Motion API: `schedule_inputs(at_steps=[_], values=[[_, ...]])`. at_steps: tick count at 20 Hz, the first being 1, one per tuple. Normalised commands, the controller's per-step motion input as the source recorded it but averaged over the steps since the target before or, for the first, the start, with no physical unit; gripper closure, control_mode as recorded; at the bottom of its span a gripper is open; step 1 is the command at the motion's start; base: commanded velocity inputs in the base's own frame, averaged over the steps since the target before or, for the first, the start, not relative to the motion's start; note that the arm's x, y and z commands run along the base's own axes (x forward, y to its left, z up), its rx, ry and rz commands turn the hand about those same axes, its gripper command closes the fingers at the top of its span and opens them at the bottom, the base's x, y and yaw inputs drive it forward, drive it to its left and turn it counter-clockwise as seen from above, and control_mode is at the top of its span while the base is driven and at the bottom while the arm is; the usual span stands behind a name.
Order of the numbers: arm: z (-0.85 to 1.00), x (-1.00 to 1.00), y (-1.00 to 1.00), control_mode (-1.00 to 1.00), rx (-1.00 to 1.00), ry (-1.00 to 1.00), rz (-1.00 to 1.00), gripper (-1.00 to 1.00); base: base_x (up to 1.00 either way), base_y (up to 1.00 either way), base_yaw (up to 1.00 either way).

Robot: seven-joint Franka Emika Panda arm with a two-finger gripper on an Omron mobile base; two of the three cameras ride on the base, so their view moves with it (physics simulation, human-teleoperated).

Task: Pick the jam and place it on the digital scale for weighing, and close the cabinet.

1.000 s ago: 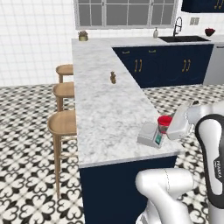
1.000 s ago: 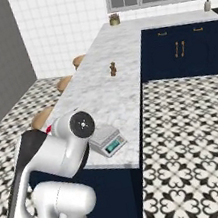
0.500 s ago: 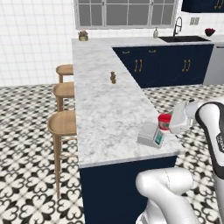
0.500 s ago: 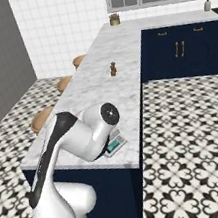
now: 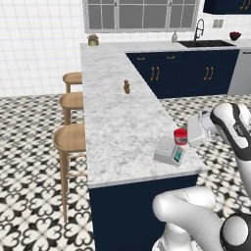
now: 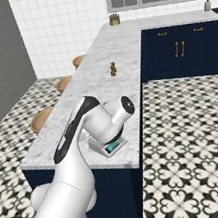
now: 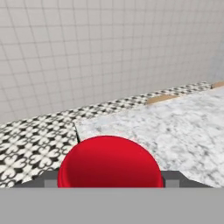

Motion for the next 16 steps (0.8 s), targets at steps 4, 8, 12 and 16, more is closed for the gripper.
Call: schedule_inputs(at_steps=[4, 8, 12, 16], values=[[-0.47, 0.44, -0.15, -1.0, 0.0, 0.0, 0.0, 1.0, 0.0, 0.0, 0.0], [-0.42, 0.45, -0.04, -1.0, 0.0, 0.0, 0.0, 1.0, 0.0, 0.0, 0.0], [-0.41, 0.4, -0.19, -1.0, 0.0, 0.01, 0.0, 1.0, 0.0, 0.0, 0.0], [-0.31, 0.29, -0.09, -1.0, 0.0, 0.0, 0.0, 1.0, 0.0, 0.0, 0.0]])
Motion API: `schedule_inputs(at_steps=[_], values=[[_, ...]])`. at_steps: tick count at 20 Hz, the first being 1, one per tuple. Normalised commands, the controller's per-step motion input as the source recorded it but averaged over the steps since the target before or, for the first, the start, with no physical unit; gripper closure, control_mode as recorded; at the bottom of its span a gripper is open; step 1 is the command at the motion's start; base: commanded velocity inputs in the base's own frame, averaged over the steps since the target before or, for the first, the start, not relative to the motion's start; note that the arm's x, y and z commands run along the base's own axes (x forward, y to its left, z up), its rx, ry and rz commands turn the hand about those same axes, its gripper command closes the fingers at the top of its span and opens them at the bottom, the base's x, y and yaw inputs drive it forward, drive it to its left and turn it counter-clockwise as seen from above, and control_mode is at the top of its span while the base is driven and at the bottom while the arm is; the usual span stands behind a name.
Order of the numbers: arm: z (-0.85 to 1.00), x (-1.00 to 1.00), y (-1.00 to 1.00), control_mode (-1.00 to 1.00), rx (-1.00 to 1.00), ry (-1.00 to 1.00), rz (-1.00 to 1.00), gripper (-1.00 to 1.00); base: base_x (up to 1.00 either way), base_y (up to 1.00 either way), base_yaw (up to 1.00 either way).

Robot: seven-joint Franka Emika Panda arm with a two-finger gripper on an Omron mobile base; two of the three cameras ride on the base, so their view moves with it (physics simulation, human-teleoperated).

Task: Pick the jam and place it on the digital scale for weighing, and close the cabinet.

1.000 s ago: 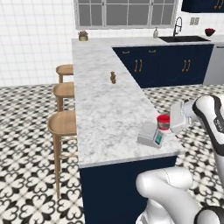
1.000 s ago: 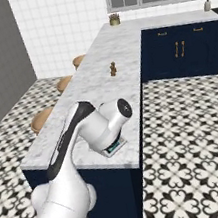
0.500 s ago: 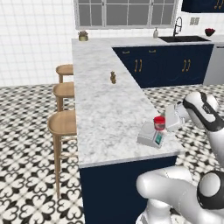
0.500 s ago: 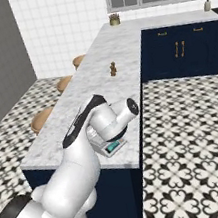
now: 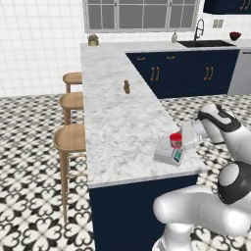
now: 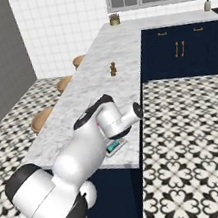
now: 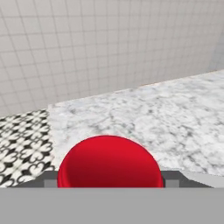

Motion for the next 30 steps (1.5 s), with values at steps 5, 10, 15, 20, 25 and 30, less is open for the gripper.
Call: schedule_inputs(at_steps=[5, 10, 15, 20, 25, 30], values=[[-0.16, 0.3, 0.0, -1.0, 0.0, 0.0, 0.0, 1.0, 0.0, 0.0, 0.0], [-0.12, 0.34, 0.0, -1.0, 0.0, 0.0, 0.0, 1.0, 0.0, 0.0, 0.0], [-0.33, 0.18, 0.0, -1.0, 0.0, 0.0, 0.0, 1.0, 0.0, 0.0, 0.0], [-0.29, 0.17, 0.0, -1.0, 0.0, -0.01, 0.0, 1.0, 0.0, 0.0, 0.0], [-0.13, 0.24, 0.0, -1.0, 0.0, -0.06, 0.0, 1.0, 0.0, 0.0, 0.0], [-0.23, 0.34, 0.0, -1.0, 0.02, -0.05, 0.0, 1.0, 0.0, 0.0, 0.0]])
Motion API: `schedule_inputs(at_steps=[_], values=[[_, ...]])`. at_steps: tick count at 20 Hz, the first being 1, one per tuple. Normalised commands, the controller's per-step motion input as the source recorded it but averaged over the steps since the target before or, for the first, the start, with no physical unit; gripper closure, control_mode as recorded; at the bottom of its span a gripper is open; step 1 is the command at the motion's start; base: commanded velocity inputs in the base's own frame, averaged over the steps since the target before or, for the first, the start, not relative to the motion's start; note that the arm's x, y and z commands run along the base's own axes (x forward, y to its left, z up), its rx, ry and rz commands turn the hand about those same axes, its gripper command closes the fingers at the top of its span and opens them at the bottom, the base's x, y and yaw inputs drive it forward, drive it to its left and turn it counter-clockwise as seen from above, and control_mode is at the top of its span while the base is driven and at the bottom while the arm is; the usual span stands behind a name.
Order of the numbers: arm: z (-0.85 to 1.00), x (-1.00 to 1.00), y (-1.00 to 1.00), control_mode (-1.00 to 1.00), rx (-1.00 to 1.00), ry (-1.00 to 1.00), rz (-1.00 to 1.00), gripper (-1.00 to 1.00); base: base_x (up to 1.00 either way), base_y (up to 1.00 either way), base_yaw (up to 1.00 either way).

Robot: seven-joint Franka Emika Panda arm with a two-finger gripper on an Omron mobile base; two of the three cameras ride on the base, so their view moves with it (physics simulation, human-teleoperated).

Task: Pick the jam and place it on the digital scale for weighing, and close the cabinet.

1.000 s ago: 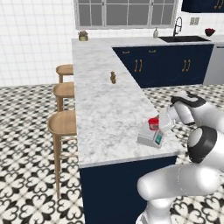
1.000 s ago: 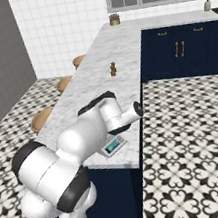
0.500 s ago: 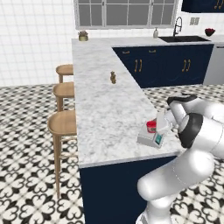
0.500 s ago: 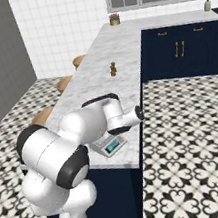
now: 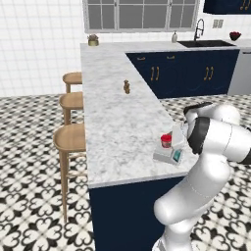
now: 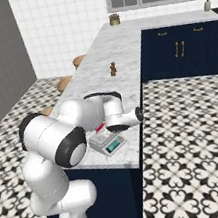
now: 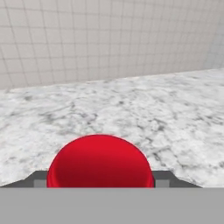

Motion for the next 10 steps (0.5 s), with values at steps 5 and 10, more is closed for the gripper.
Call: schedule_inputs(at_steps=[5, 10], values=[[-0.32, 0.16, 0.0, -1.0, 0.0, -0.02, 0.0, 1.0, 0.0, 0.0, 0.0], [-0.19, -0.02, 0.02, -1.0, 0.01, -0.04, 0.0, -1.0, 0.0, 0.0, 0.0]])
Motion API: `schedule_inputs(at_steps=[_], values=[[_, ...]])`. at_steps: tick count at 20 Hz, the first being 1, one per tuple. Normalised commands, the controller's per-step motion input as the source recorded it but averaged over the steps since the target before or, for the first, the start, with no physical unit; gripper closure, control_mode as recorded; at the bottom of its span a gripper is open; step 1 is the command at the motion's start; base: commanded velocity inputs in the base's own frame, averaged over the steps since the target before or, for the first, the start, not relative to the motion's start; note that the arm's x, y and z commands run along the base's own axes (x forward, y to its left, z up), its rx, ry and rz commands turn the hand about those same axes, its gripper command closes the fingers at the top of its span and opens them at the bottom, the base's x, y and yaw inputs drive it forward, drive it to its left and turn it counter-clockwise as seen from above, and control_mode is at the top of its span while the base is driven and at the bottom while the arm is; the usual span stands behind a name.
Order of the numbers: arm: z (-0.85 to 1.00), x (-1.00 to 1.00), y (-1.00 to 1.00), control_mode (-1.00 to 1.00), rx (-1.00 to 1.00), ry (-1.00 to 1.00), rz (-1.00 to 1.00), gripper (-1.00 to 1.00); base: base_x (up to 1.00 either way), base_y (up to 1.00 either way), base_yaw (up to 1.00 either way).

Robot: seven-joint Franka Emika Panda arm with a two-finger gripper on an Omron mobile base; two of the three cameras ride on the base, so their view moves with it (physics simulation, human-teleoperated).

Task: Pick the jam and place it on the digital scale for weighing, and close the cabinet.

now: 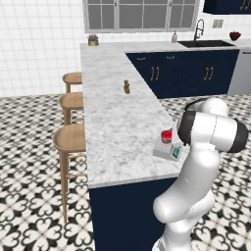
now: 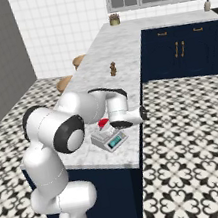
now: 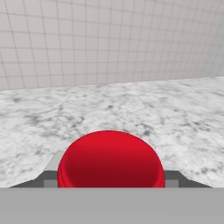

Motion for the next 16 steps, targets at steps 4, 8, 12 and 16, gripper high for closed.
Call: schedule_inputs(at_steps=[4, 8, 12, 16], values=[[0.0, -0.02, 0.01, -1.0, 0.0, -0.06, 0.0, -1.0, 0.0, 0.0, 0.0], [0.0, -0.02, 0.0, -1.0, 0.0, -0.05, 0.0, -1.0, 0.0, 0.0, 0.0], [0.0, -0.12, 0.0, -1.0, 0.0, -0.05, 0.0, -1.0, 0.0, 0.0, 0.0], [0.0, -0.24, 0.07, -1.0, 0.0, -0.07, 0.0, -1.0, 0.0, 0.0, 0.0]])
